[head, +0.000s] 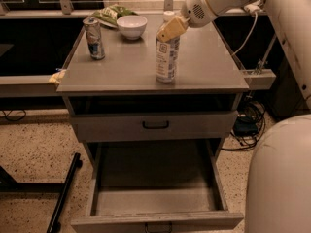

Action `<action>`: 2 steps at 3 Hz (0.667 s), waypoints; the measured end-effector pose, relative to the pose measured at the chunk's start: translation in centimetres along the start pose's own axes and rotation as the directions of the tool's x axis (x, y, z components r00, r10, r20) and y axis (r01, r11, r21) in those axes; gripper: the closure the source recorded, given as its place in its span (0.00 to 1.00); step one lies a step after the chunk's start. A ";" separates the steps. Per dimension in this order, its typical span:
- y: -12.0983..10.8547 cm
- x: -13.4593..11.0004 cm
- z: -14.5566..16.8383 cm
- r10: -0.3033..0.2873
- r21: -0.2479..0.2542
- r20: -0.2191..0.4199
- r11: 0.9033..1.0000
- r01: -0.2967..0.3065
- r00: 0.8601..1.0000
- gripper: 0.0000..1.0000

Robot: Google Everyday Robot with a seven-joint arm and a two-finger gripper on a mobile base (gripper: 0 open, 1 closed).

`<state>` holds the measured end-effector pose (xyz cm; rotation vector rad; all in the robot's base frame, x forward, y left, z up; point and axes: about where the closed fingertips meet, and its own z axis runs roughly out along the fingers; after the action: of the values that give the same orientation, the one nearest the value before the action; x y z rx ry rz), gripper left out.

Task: Pick blue plastic bottle from middle drawer and place on counter

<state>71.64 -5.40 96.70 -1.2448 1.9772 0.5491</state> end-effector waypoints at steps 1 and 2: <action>0.0 0.0 0.0 0.000 0.000 0.000 1.000 0.000 1.000 0.35; 0.0 0.0 0.0 0.000 0.000 0.000 1.000 0.000 1.000 0.10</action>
Offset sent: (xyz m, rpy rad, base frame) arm 0.0000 0.0000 0.0000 0.0000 0.0000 0.0000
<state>71.64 -5.39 96.69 -1.2449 1.9773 0.5493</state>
